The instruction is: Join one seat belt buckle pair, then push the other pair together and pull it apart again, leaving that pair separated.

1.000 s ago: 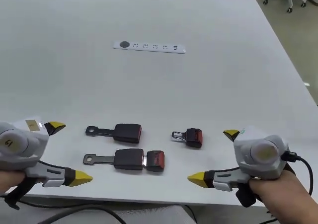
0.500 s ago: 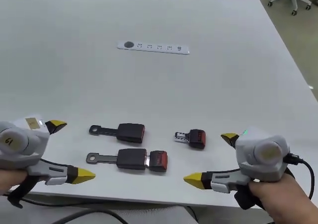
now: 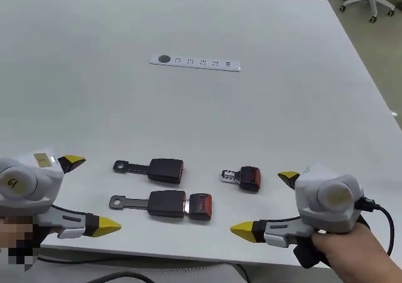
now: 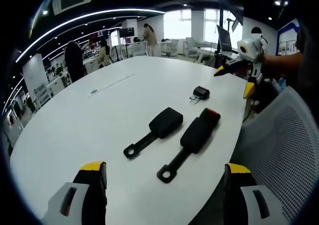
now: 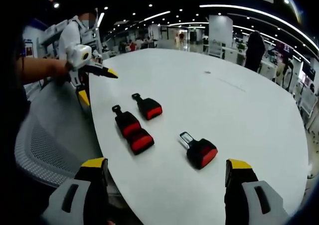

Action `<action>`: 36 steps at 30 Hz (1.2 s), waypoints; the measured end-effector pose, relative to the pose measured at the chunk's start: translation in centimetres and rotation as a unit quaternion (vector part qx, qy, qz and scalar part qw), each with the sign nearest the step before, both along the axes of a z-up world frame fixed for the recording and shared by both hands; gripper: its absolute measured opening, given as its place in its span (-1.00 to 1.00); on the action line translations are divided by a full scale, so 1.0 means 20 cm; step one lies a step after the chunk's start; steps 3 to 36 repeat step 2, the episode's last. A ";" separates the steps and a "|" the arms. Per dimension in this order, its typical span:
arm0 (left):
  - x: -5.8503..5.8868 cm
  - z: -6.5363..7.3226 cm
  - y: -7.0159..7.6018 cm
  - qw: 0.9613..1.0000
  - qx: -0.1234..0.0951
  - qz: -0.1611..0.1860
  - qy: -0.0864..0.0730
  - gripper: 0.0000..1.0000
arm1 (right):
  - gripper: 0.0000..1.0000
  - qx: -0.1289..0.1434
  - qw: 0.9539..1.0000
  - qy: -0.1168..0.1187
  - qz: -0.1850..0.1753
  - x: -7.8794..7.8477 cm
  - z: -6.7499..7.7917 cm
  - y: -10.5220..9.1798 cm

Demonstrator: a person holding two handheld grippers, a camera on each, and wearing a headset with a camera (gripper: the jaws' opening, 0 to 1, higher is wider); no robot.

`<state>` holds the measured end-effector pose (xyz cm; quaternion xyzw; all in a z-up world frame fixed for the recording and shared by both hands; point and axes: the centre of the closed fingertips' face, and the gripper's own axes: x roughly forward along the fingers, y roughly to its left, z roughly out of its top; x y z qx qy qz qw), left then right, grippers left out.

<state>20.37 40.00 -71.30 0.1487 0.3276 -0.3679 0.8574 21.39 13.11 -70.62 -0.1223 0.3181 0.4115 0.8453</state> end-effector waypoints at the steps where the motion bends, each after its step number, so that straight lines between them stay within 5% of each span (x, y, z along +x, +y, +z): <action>1: 0.00 0.00 0.00 1.000 -0.006 0.002 -0.001 1.00 | 0.99 0.000 1.000 -0.001 -0.001 0.00 0.00 0.00; 36: 0.01 0.01 -0.02 1.000 -0.014 0.001 -0.005 1.00 | 0.99 0.000 1.000 -0.002 -0.002 0.00 0.01 0.00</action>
